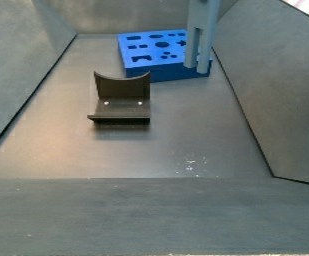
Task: Pick up the square-circle object. Move up. Rotate the square-circle object. Place the square-circle object on the fixture. Regrasp the square-circle object. Move to above the board. Insert the square-circle object.
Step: Rotate the square-circle object.
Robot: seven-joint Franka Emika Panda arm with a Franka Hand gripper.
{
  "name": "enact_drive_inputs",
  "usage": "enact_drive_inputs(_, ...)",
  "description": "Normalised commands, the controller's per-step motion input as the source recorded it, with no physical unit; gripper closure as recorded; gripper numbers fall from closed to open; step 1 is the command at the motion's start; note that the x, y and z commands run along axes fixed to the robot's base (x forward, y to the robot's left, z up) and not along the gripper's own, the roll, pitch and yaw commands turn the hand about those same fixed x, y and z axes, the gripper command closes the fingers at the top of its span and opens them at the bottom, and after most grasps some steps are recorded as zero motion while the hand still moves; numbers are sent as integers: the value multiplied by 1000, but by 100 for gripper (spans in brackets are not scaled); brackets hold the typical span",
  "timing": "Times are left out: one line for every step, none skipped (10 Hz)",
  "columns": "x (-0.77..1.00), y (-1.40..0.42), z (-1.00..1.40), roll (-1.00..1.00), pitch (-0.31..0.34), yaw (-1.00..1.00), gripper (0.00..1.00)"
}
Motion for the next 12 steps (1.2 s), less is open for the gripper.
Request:
enact_drive_inputs(5, 23, 5, -146, 78, -1000, 100)
enact_drive_inputs(6, 23, 6, -151, 81, -874, 100)
enact_drive_inputs(8, 22, 8, -151, 80, -622, 100)
enact_drive_inputs(10, 21, 10, -151, 79, -358, 100)
enact_drive_inputs(0, 0, 0, -101, 52, -1000, 100)
enact_drive_inputs(1, 1, 1, -107, 55, -1000, 100)
enact_drive_inputs(2, 3, 3, -139, 70, -1000, 100)
enact_drive_inputs(4, 5, 4, -150, 75, -846, 100)
enact_drive_inputs(6, 8, 7, -150, 74, -536, 100)
enact_drive_inputs(7, 9, 8, -150, 73, -411, 100)
enact_drive_inputs(9, 10, 10, -150, 72, -241, 100)
enact_drive_inputs(0, 0, -1000, -150, 72, -165, 100)
